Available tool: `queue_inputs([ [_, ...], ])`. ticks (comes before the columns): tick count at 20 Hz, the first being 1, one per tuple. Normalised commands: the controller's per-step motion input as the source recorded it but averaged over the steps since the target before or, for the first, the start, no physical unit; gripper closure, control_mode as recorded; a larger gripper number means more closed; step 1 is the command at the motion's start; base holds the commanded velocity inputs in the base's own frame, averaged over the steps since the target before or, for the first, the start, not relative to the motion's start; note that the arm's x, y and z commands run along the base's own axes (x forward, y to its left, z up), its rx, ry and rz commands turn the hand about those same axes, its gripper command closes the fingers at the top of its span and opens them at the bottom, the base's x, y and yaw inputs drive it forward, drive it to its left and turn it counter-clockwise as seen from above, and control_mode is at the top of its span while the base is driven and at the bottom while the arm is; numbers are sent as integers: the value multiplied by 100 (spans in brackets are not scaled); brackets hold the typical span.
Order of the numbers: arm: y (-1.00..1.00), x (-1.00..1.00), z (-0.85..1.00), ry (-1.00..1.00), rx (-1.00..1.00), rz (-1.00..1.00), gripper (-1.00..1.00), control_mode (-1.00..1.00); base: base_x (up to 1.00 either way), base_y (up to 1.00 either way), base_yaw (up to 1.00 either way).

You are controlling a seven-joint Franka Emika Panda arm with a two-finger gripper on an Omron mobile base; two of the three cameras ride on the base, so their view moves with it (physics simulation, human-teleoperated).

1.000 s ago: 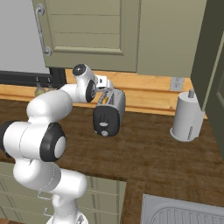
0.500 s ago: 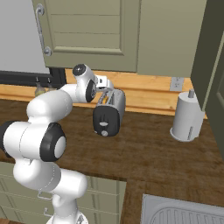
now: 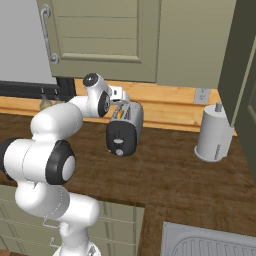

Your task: Start the toaster. Once the lever pops up, take the bread to the plate on the dining counter.

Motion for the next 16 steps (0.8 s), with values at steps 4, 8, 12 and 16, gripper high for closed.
queue_inputs([
  [4, 0, 0, 0, 0, 0, 0, -100, -100, 0, 0, 0],
  [8, 0, 0, 0, 0, 0, 0, -100, -100, 0, 0, 0],
  [12, 0, 0, 0, 0, 0, 0, -100, -100, 0, 0, 0],
  [16, 0, 0, 0, 0, 0, 0, -100, -100, 0, 0, 0],
])
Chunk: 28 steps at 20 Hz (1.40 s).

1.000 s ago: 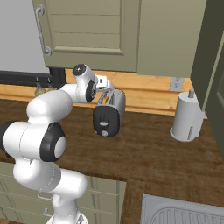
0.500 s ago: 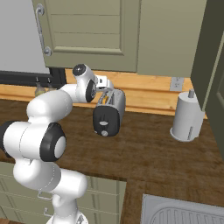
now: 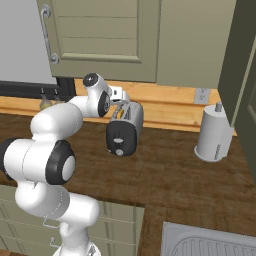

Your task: Start the toaster. Once the lever pops up, take the bread to the plate on the dining counter.

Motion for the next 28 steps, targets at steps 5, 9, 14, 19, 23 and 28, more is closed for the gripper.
queue_inputs([
  [5, 0, 0, 0, 0, 0, 0, -100, -100, 0, 0, 0],
  [9, 0, 0, 0, 0, 0, 0, -100, -100, 0, 0, 0],
  [14, 0, 0, 0, 0, 0, 0, -100, -100, 0, 0, 0],
  [19, 0, 0, 0, 0, 0, 0, -100, -100, 0, 0, 0],
  [23, 0, 0, 0, 0, 0, 0, -100, -100, 0, 0, 0],
  [28, 0, 0, 0, 0, 0, 0, -100, -100, 0, 0, 0],
])
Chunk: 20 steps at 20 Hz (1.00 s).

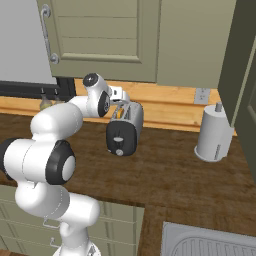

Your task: Start the toaster. Once the lever pops up, take the bread to the plate on the dining counter.

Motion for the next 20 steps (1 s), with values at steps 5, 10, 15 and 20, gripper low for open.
queue_inputs([
  [5, 0, 0, 0, 0, 0, 0, -100, -100, 0, 0, 0],
  [10, 0, 0, 0, 0, 0, 0, -100, -100, 0, 0, 0],
  [15, 0, 0, 0, 0, 0, 0, -100, -100, 0, 0, 0],
  [20, 0, 0, 0, 0, 0, 0, -100, -100, 0, 0, 0],
])
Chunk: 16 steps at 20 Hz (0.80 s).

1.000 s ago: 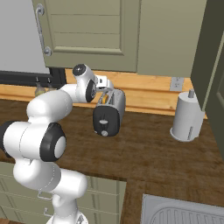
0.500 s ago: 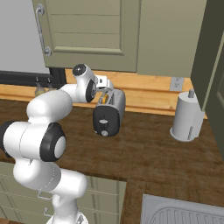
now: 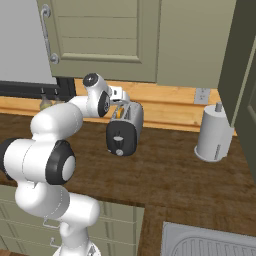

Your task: Start the toaster. Once the lever pops up, take the bread to the plate on the dining counter.

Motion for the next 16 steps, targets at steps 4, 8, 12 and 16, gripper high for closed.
queue_inputs([
  [4, 0, 0, 0, 0, 0, 0, -100, -100, 0, 0, 0],
  [8, 0, 0, 0, 0, 0, 0, -100, -100, 0, 0, 0],
  [12, 0, 0, 0, 0, 0, 0, -100, -100, 0, 0, 0],
  [16, 0, 0, 0, 0, 0, 0, -100, -100, 0, 0, 0],
])
